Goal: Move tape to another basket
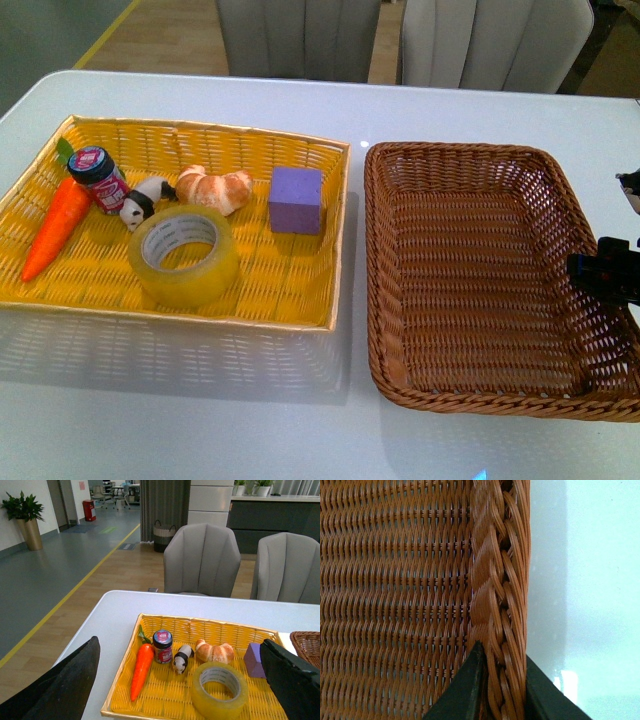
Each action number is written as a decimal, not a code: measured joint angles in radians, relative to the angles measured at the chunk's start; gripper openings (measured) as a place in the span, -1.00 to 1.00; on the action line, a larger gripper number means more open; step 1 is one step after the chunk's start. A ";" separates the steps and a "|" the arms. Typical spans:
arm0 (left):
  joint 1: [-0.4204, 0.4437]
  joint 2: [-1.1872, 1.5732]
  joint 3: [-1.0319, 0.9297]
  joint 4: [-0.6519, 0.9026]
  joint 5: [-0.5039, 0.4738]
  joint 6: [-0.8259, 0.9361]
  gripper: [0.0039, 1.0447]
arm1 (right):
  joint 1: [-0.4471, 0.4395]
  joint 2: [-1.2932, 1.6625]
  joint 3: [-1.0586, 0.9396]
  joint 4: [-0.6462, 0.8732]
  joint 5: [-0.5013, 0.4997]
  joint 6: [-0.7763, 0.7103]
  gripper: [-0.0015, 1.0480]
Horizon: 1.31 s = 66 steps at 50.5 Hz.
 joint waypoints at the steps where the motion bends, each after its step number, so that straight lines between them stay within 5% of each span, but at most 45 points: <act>1: 0.000 0.000 0.000 0.000 0.000 0.000 0.83 | -0.001 -0.002 -0.002 0.005 0.000 0.002 -0.57; 19: 0.000 0.000 0.000 0.000 0.000 0.000 0.83 | -0.080 -0.379 -0.160 0.225 -0.029 0.021 0.76; 22: 0.000 0.000 0.000 0.000 0.000 0.000 0.83 | -0.077 -0.415 -0.279 0.553 0.005 0.008 0.51; 26: 0.000 0.000 0.000 0.000 0.000 0.000 0.83 | -0.052 -0.477 -0.414 0.797 0.027 -0.003 0.18; 43: 0.000 0.000 0.000 0.000 0.000 0.000 0.83 | 0.015 -0.812 -0.627 0.678 0.089 -0.010 -0.97; 66: 0.000 0.000 0.000 0.000 0.000 0.000 0.83 | 0.106 -1.212 -0.774 0.443 0.183 -0.013 -0.96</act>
